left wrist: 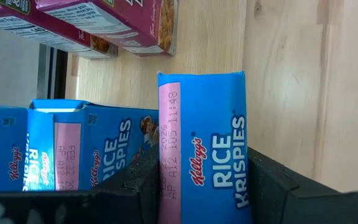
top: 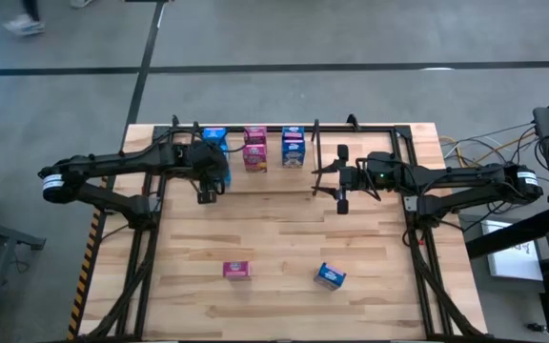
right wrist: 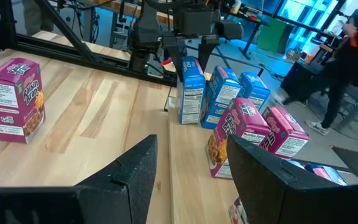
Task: Stack cereal on shelf
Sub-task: Put the light blue cereal box on the shelf aligned with the light blue cereal box, then put the blue cereal box on the shelf aligned with the blue cereal box
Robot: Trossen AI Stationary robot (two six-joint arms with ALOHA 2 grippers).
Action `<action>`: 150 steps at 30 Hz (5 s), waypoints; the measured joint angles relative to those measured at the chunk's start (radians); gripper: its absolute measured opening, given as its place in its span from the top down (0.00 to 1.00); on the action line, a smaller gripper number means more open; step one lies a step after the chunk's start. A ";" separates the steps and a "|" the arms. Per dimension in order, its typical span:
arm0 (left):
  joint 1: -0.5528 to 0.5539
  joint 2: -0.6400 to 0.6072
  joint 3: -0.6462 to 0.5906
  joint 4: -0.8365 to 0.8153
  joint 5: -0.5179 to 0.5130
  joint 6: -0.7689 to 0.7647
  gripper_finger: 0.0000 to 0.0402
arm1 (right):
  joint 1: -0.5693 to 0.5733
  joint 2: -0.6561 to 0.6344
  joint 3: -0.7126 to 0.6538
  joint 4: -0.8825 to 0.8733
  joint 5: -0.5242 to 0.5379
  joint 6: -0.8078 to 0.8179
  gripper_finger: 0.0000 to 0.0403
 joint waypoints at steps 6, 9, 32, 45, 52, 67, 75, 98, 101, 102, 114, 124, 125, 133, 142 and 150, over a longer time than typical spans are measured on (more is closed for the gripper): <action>0.002 0.000 0.000 0.000 -0.001 0.000 0.61 | 0.000 0.000 0.000 0.000 0.000 -0.003 0.55; 0.005 0.000 0.000 0.012 -0.001 0.001 0.61 | 0.000 0.000 0.000 0.000 0.000 -0.004 0.55; 0.010 0.000 0.038 -0.027 -0.039 0.004 0.42 | 0.000 0.000 0.000 0.000 0.000 -0.004 0.55; 0.010 0.000 0.126 0.008 -0.020 -0.048 0.42 | 0.000 0.000 0.000 0.000 0.000 -0.003 0.55; 0.009 0.007 0.126 0.106 0.029 -0.060 0.43 | 0.000 0.000 0.000 0.000 0.000 -0.004 0.55; 0.009 0.122 0.125 0.133 0.029 -0.058 0.73 | 0.000 0.000 0.000 0.000 0.000 -0.004 0.55; 0.009 0.111 0.125 0.095 0.026 -0.070 0.81 | 0.000 0.000 0.000 0.000 0.000 -0.004 0.55; 0.009 0.104 0.124 0.037 0.025 -0.128 0.81 | 0.000 0.000 0.000 -0.002 0.001 0.003 0.55; 0.005 0.082 0.124 0.050 0.026 -0.131 0.81 | 0.000 0.000 0.000 -0.002 0.001 0.006 0.55; 0.001 0.074 0.124 0.056 0.026 -0.132 0.81 | 0.000 0.000 0.000 -0.002 0.001 0.009 0.55; -0.156 -0.055 0.062 0.264 0.079 -0.128 0.81 | 0.000 0.000 0.000 -0.001 0.000 0.128 0.55; -0.240 -0.210 -0.070 0.593 0.039 -0.048 0.81 | 0.062 0.000 0.012 0.011 0.001 0.236 0.55; -0.240 -0.228 -0.089 0.612 0.024 -0.048 0.81 | 0.078 0.000 0.012 0.016 0.001 0.242 0.55; -0.240 -0.357 -0.269 0.825 -0.037 -0.028 0.81 | 0.184 0.000 0.012 0.091 0.012 0.386 0.55; -0.240 -0.427 -0.315 0.865 -0.036 -0.030 0.81 | 0.238 0.082 0.164 -0.151 0.086 0.602 0.55; -0.240 -0.432 -0.320 0.838 -0.035 -0.056 0.81 | 0.253 0.269 0.469 -0.759 0.070 0.835 0.55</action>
